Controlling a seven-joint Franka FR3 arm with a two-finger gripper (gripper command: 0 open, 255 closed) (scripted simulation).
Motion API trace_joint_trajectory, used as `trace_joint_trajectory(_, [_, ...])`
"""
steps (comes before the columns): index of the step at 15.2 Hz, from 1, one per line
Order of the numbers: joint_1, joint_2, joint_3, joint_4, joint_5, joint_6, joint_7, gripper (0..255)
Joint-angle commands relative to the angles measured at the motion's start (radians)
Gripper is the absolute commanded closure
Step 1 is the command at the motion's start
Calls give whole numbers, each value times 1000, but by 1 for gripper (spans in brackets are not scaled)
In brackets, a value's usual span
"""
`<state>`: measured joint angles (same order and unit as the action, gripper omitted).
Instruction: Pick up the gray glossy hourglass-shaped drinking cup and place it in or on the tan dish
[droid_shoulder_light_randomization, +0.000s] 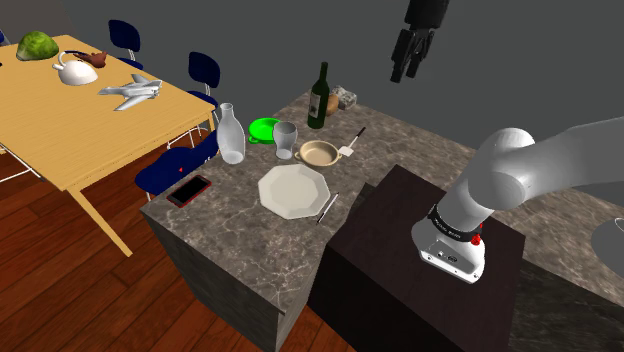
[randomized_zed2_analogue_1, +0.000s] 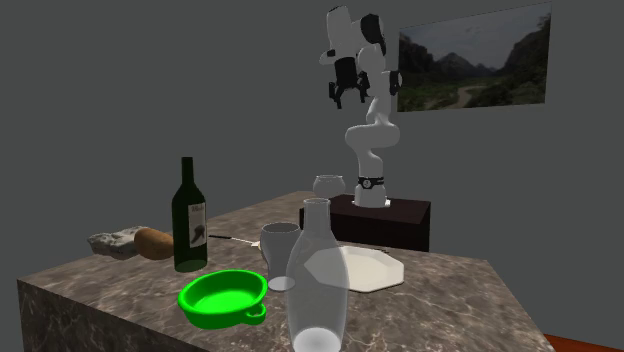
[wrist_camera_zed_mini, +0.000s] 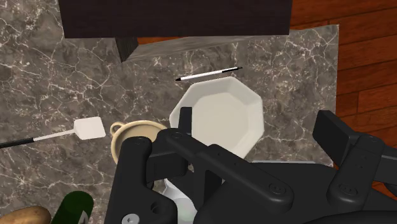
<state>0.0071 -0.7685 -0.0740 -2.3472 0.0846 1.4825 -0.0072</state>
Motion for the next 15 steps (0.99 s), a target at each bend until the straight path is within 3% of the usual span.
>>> trace_joint_trajectory(1, [0,0,0,0,0,0,0,0])
trace_joint_trajectory(8, [12,176,15,-54,2,248,-11,0])
trace_joint_trajectory(15, [23,404,26,-36,6,476,-20,0])
